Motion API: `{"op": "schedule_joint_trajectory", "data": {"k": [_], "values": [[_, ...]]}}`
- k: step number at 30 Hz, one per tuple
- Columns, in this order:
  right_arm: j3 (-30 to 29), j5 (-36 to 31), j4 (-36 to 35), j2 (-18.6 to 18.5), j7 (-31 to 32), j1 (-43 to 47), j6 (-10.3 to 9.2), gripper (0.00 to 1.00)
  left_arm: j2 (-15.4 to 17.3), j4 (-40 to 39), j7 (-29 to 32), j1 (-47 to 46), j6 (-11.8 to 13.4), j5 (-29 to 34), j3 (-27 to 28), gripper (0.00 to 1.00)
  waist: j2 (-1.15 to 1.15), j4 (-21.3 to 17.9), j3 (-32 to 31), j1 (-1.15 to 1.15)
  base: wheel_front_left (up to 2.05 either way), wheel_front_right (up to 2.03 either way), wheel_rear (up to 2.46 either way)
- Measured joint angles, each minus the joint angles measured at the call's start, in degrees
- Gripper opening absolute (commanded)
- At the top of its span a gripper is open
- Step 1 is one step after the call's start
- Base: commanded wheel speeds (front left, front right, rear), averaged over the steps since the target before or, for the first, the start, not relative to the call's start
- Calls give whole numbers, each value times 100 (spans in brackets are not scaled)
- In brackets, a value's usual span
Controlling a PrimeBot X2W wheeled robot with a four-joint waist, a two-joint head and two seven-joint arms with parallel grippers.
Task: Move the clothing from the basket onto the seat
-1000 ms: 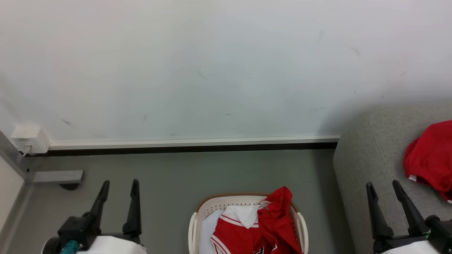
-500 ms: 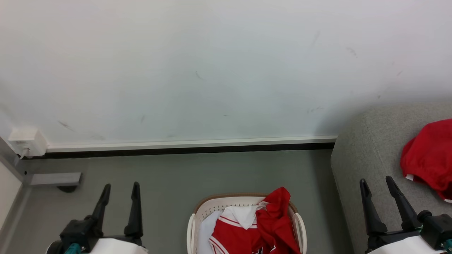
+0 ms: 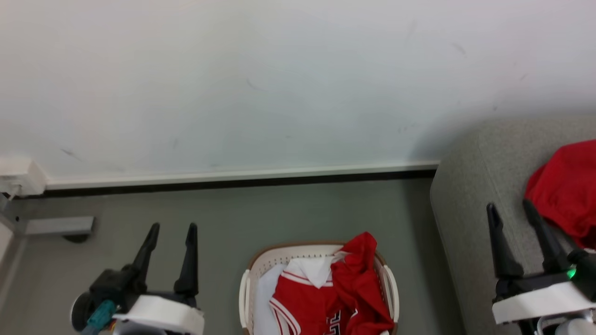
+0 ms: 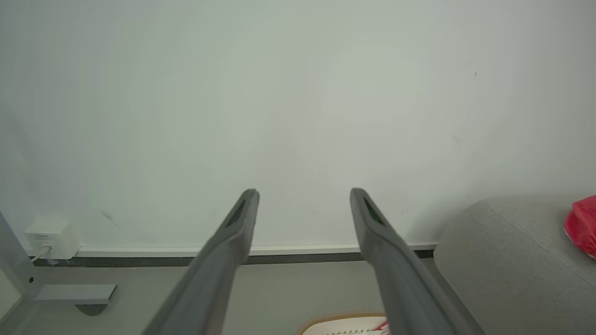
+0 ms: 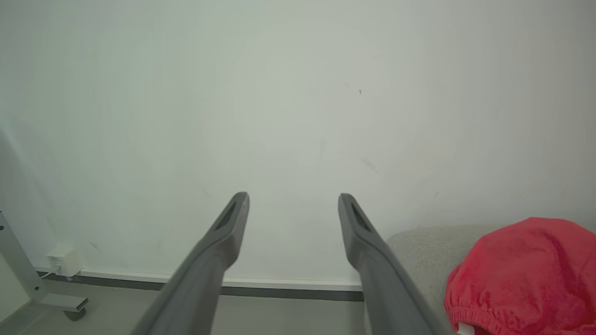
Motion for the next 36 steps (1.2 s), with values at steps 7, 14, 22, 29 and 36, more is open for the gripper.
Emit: {"op": "schedule_joint_trajectory", "data": {"k": [7,14,22,29,36], "values": [[-226,0,-281,-73,35,-502,0,100,-1,392,0,-731,-257,85,-322,100,0,-144,674,1,0,0,0],[-501,-7,-514,1,-3,-907,0,100,-20,1025,392,-1613,-397,89,-694,100,0,-347,1502,1,0,0,0],[-753,-47,-761,176,-16,-1295,0,100,34,1994,868,-2483,-499,77,-1151,100,0,-688,2383,2,0,0,0],[-776,-54,-1009,403,-37,-1501,0,100,169,2936,1274,-3221,-531,-1,-1595,100,0,-1041,3106,2,0,0,0],[-756,-44,-1188,635,-42,-1618,0,100,436,3712,1759,-3644,-544,-457,-2496,100,0,-1411,3749,1,0,0,0]]}}
